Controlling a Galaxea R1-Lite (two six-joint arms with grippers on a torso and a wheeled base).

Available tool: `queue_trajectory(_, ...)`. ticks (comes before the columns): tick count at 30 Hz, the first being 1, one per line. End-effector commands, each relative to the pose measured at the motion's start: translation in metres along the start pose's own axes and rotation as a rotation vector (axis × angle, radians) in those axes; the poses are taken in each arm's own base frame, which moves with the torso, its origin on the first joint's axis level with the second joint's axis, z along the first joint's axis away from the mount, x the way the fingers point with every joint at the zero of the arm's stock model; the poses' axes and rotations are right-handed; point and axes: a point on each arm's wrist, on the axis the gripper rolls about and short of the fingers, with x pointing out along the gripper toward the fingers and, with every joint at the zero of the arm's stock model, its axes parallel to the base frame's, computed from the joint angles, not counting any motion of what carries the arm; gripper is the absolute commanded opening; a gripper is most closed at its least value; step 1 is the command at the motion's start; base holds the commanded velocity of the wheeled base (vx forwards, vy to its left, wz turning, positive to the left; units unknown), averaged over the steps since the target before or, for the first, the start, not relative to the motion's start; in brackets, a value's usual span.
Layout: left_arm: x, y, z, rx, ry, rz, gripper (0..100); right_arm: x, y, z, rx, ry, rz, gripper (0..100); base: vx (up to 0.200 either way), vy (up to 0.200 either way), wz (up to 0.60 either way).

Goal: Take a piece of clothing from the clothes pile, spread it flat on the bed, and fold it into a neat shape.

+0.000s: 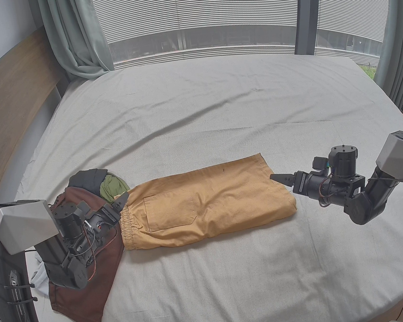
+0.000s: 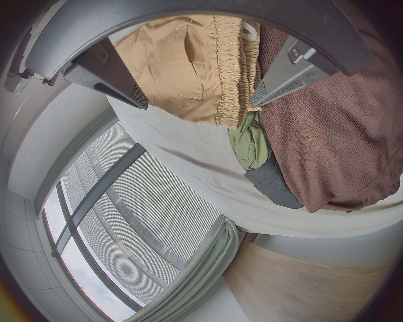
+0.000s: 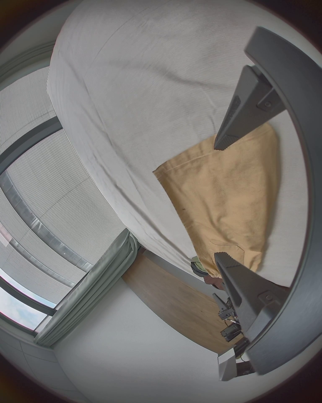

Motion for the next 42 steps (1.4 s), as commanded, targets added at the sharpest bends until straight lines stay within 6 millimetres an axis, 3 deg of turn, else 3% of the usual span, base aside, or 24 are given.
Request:
queue_trajectory(1, -0.008, -0.008, 0.001, 0.036, 0.01, -0.009, 100, -0.012, -0.004, -0.017, 0.012, 0.036, -0.02, 100, 0.0, 0.0, 0.0)
queue_trajectory(10, -0.016, -0.007, -0.009, 0.115, 0.063, -0.003, 100, -0.027, -0.01, -0.045, 0.022, 0.075, -0.034, 100, 0.0, 0.0, 0.0)
queue_trajectory(20, -0.021, -0.004, -0.014, 0.319, 0.085, 0.014, 100, -0.019, -0.025, -0.074, 0.037, 0.123, -0.049, 100, 0.0, 0.0, 0.0)
queue_trajectory(28, -0.029, 0.003, -0.019, 0.486, 0.122, 0.038, 100, -0.016, -0.025, -0.08, 0.037, 0.14, -0.045, 100, 0.0, 0.0, 0.0)
queue_trajectory(42, -0.031, 0.003, -0.017, 0.494, 0.119, 0.039, 100, 0.003, -0.039, -0.088, 0.042, 0.139, -0.052, 100, 0.0, 0.0, 0.0)
